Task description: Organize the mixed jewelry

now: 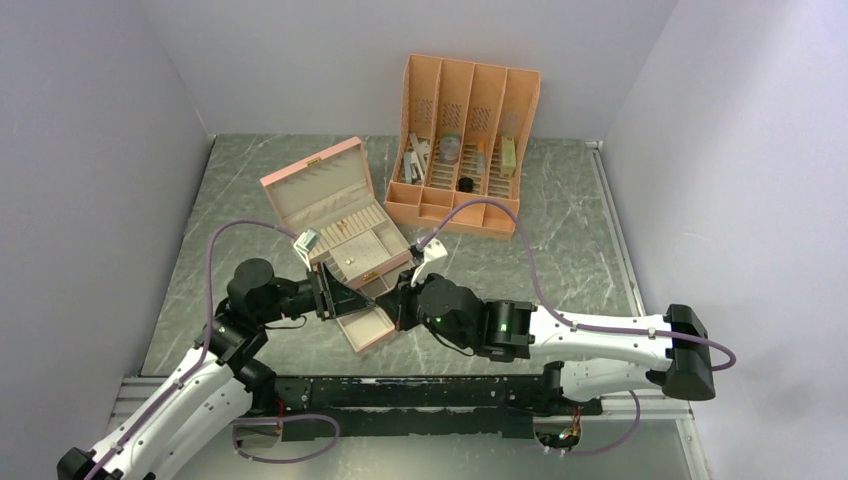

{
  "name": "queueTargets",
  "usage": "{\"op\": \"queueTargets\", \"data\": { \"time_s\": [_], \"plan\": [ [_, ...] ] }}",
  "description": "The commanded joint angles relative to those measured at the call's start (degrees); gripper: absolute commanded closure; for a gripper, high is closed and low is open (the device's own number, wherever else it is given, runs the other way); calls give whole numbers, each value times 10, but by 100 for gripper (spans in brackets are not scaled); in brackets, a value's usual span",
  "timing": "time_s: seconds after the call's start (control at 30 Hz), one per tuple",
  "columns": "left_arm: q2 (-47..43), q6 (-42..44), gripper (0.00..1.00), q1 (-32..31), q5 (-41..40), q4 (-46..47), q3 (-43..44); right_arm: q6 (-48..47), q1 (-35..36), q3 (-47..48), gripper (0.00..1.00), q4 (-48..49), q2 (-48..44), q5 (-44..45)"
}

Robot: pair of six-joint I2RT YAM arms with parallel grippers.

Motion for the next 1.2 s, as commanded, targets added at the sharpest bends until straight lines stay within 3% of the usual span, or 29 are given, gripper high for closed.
{"op": "queueTargets", "data": {
  "time_s": [0.0,0.07,0.27,0.37,0.5,0.83,1.17],
  "plan": [
    [2,6,87,4,14,14,-2,-1,5,2,100,14,-11,18],
    [2,8,95,4,10,13,-1,-1,6,1,100,14,-12,19],
    [-2,12,95,4,7,13,3,5,6,-2,100,2,-20,25],
    [-4,31,95,4,2,-12,12,7,6,-8,80,-7,-38,18],
    [-9,64,95,4,6,-19,17,-8,2,-14,68,-25,-73,-10],
    [-16,96,95,4,124,93,14,-51,-11,-28,65,-30,-137,-184],
    [-16,58,95,4,222,190,25,-33,-16,-32,60,9,-152,-245]
  ]
}}
